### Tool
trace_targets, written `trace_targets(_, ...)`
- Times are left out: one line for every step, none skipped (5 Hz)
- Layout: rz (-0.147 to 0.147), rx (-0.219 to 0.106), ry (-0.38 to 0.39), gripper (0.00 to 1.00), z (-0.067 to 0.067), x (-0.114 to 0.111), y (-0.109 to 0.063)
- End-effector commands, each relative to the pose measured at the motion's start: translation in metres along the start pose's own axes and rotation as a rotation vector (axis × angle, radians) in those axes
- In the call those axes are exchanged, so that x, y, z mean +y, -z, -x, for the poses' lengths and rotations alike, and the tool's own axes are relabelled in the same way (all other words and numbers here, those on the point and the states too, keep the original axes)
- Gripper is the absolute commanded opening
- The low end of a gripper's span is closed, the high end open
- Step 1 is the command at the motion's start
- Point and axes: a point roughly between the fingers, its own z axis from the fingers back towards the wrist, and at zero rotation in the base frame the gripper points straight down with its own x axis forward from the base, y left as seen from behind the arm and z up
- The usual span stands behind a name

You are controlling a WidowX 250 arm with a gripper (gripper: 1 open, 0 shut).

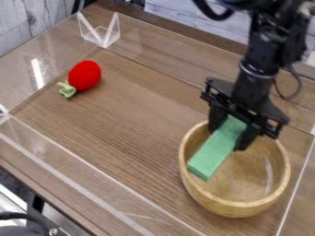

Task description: Remove the green block from the brown bowl and put it on the table

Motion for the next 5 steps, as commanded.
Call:
trace_targets(0.011, -0.056, -0.018, 0.0, 0.008, 0.023, -0.019)
trace_targets(0.016, -0.051, -0.056, 0.0, 0.012, 0.044, -0.015)
trace_targets(0.017, -0.052, -0.093, 0.0, 0.011, 0.055, -0.013)
trace_targets(0.013, -0.048, -0.109, 0.0, 0.011, 0.045, -0.018)
trace_targets(0.009, -0.045, -0.124, 0.0, 0.012, 0.034, -0.024)
